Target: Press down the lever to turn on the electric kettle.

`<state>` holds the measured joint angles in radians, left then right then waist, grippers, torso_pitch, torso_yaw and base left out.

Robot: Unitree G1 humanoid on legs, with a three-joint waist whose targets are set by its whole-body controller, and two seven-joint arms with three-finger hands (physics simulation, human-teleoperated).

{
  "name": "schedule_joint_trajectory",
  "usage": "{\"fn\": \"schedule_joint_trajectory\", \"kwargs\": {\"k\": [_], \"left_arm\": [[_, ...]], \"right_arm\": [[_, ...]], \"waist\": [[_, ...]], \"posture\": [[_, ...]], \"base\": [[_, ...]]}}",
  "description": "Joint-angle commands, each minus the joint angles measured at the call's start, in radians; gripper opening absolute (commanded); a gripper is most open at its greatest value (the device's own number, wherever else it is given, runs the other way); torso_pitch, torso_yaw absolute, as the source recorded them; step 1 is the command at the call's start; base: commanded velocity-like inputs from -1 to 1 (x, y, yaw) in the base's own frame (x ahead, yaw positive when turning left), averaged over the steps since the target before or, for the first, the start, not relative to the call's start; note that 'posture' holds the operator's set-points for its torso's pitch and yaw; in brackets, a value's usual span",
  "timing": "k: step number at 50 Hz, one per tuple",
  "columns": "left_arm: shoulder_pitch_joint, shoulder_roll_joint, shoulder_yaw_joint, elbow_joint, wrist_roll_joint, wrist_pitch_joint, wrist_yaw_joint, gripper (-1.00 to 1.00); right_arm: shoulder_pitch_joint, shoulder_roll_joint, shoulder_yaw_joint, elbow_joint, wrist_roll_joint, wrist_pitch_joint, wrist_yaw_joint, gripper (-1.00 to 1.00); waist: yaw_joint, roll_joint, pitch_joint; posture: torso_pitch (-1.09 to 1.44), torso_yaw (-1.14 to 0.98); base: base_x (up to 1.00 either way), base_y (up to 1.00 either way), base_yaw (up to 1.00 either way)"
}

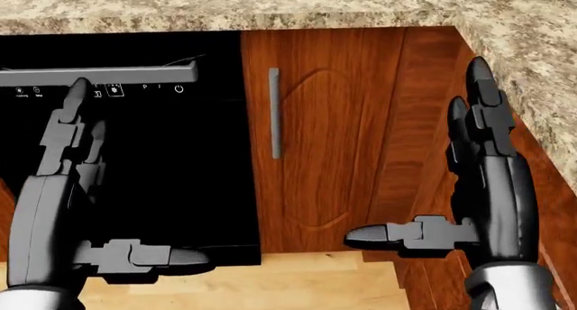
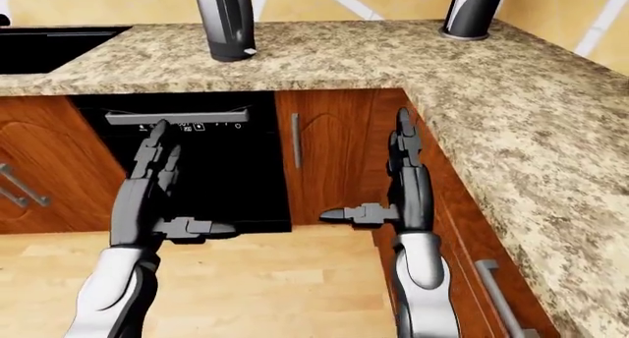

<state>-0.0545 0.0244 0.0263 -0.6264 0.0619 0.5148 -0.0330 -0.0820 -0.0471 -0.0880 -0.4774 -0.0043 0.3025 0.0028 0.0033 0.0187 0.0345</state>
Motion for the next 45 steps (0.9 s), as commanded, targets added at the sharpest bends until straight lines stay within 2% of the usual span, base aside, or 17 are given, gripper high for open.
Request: {"fn": "schedule_joint_trajectory", "kwargs": {"k": [1, 6, 8, 10, 13, 19, 20, 22, 23, 24, 27, 31, 33, 35, 36, 39, 45], "left_arm": [[-0.021, -0.003, -0.013, -0.033, 0.002, -0.032, 0.001, 1.00], [-0.028, 0.000, -0.009, -0.025, 0.004, -0.031, -0.001, 1.00], [-0.026, -0.001, -0.013, -0.034, 0.007, -0.027, -0.002, 1.00], [-0.023, -0.002, -0.011, -0.034, 0.006, -0.030, -0.003, 1.00], [-0.019, -0.002, -0.011, -0.037, 0.008, -0.031, -0.004, 1.00], [-0.006, -0.001, -0.007, -0.055, 0.010, -0.028, -0.007, 1.00], [-0.006, -0.002, -0.007, -0.058, 0.009, -0.026, -0.007, 1.00], [0.000, -0.004, -0.010, -0.055, 0.011, -0.032, -0.006, 1.00], [0.000, -0.004, -0.011, -0.054, 0.012, -0.033, -0.005, 1.00], [-0.001, -0.005, -0.011, -0.055, 0.011, -0.032, -0.005, 1.00], [-0.004, -0.005, -0.012, -0.066, 0.010, -0.023, -0.004, 1.00], [-0.005, -0.005, -0.009, -0.065, 0.008, -0.027, -0.004, 1.00], [-0.004, -0.004, -0.007, -0.064, 0.006, -0.031, -0.004, 1.00], [-0.005, -0.004, -0.005, -0.067, 0.002, -0.029, -0.004, 1.00], [-0.008, -0.003, -0.005, -0.069, 0.002, -0.024, -0.004, 1.00], [-0.004, -0.003, 0.002, -0.074, -0.007, -0.026, -0.006, 1.00], [-0.003, 0.002, 0.009, -0.097, -0.009, -0.014, -0.007, 1.00]], "right_arm": [[-0.021, -0.009, -0.014, -0.030, -0.002, -0.040, 0.004, 1.00], [-0.022, -0.007, -0.015, -0.035, -0.003, -0.032, 0.001, 1.00], [-0.022, -0.007, -0.013, -0.035, -0.006, -0.033, -0.002, 1.00], [-0.022, -0.008, -0.012, -0.036, -0.009, -0.030, -0.002, 1.00], [-0.023, -0.007, -0.007, -0.031, -0.016, -0.031, -0.001, 1.00], [-0.021, -0.005, -0.006, -0.037, -0.024, -0.018, -0.006, 1.00], [-0.021, -0.005, -0.005, -0.040, -0.026, -0.015, -0.005, 1.00], [-0.023, -0.005, -0.003, -0.052, -0.027, -0.003, -0.004, 1.00], [-0.023, -0.006, -0.004, -0.056, -0.028, 0.000, -0.003, 1.00], [-0.022, -0.005, -0.004, -0.057, -0.029, 0.001, -0.003, 1.00], [-0.023, -0.005, -0.002, -0.059, -0.032, 0.005, -0.002, 1.00], [-0.024, -0.004, -0.001, -0.074, -0.035, 0.018, -0.001, 1.00], [-0.025, -0.004, -0.001, -0.073, -0.036, 0.019, -0.001, 1.00], [-0.026, -0.007, -0.008, -0.077, -0.035, 0.028, 0.001, 1.00], [-0.025, -0.007, -0.010, -0.084, -0.035, 0.033, 0.000, 1.00], [-0.023, -0.006, -0.007, -0.093, -0.038, 0.038, 0.000, 1.00], [-0.026, -0.007, -0.012, -0.096, -0.034, 0.036, 0.002, 1.00]], "waist": [[-0.004, 0.012, -0.014], [-0.004, -0.038, -0.012], [-0.004, -0.079, -0.017], [-0.013, -0.054, -0.013], [-0.009, -0.064, -0.017], [-0.007, -0.006, -0.004], [-0.008, 0.016, -0.008], [-0.003, 0.094, -0.034], [0.004, 0.032, -0.013], [-0.002, 0.050, -0.012], [0.000, 0.023, -0.023], [-0.001, -0.018, -0.014], [-0.001, -0.047, -0.012], [-0.002, -0.100, -0.024], [-0.014, -0.067, -0.016], [-0.010, -0.071, -0.014], [-0.008, -0.018, -0.007]], "posture": [[0.00, 0.00], [0.00, 0.00], [0.00, 0.00], [0.00, 0.00], [0.00, 0.00], [0.00, 0.00], [0.00, 0.00], [0.00, 0.00], [0.00, 0.00], [0.00, 0.00], [0.00, 0.00], [0.00, 0.00], [0.00, 0.00], [0.00, 0.00], [0.00, 0.00], [0.00, 0.00], [0.00, 0.00]], "base": [[0.00, 0.15, 0.00], [0.00, 0.14, 0.00], [0.00, 0.14, 0.00], [0.00, 0.14, 0.00], [0.00, 0.14, 0.00], [0.00, 0.14, 0.00], [0.00, 0.14, 0.00], [0.00, 0.14, 0.00], [0.00, 0.14, 0.00], [0.00, 0.14, 0.00], [0.00, 0.14, 0.00], [0.00, 0.14, 0.00], [0.00, 0.15, 0.00], [0.00, 0.14, 0.00], [0.00, 0.16, 0.00], [0.00, 0.16, 0.00], [0.00, 0.18, 0.00]]}}
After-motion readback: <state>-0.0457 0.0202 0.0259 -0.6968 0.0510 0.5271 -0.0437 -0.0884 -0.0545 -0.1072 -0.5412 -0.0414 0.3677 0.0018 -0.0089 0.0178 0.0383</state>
